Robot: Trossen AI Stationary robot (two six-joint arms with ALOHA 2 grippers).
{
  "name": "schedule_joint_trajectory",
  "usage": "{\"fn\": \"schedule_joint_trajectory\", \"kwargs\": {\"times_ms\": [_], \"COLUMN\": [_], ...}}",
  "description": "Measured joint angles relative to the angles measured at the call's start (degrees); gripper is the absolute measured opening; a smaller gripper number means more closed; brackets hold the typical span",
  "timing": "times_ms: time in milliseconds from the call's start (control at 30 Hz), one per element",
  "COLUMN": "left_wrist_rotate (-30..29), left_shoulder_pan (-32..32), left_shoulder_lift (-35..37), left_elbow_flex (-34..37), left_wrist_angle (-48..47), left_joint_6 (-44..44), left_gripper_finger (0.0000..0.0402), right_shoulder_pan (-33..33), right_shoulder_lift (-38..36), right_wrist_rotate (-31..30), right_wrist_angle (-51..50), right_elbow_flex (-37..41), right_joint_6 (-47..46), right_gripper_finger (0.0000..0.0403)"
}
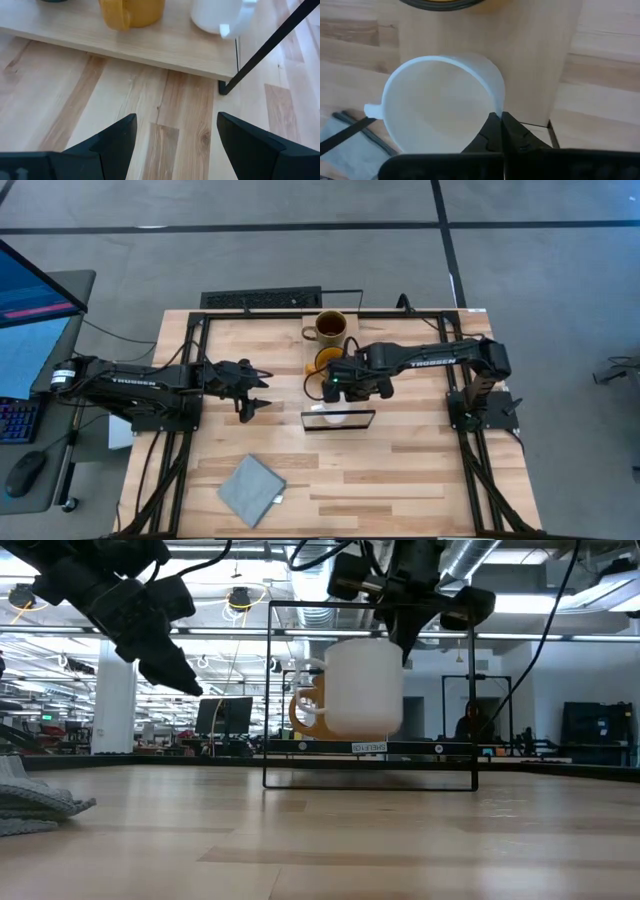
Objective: Stack small to large cups/mugs on shelf
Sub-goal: Put the white mug on the shelf
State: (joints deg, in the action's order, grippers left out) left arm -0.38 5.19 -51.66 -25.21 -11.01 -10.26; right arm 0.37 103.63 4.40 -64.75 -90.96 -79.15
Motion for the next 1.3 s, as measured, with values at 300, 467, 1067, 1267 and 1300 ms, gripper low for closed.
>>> {"fn": "schedule_joint_trajectory", "kwargs": {"times_ms": [300, 467, 1067, 1267, 1300], "left_wrist_rotate": [0.00, 0.00, 0.00, -0.01, -0.02], "left_shoulder_pan": [0.00, 0.00, -0.01, -0.01, 0.00], "left_shoulder_lift": [0.01, 0.02, 0.01, 0.00, 0.01], "left_elbow_flex": [0.00, 0.00, 0.00, 0.00, 0.00], "left_wrist_angle": [-0.30, -0.32, -0.83, -2.07, -2.14], "left_joint_6": [0.00, 0.00, 0.00, 0.00, 0.00], "left_gripper_finger": [0.0267, 0.0267, 0.0267, 0.0267, 0.0267], "right_shoulder_pan": [0.03, 0.03, 0.03, 0.01, 0.01], "right_shoulder_lift": [-0.04, -0.04, 0.66, 0.71, 0.71], "right_wrist_rotate": [0.02, -0.58, -1.24, -1.27, -1.27], "right_wrist_angle": [1.18, 0.69, 0.00, 0.58, 0.50], "right_elbow_flex": [0.00, 0.00, 0.04, 0.04, 0.04], "right_joint_6": [-0.42, -0.75, -0.78, -0.55, -0.55], "right_gripper_finger": [0.0000, 0.0000, 0.0000, 0.0001, 0.0003]}}
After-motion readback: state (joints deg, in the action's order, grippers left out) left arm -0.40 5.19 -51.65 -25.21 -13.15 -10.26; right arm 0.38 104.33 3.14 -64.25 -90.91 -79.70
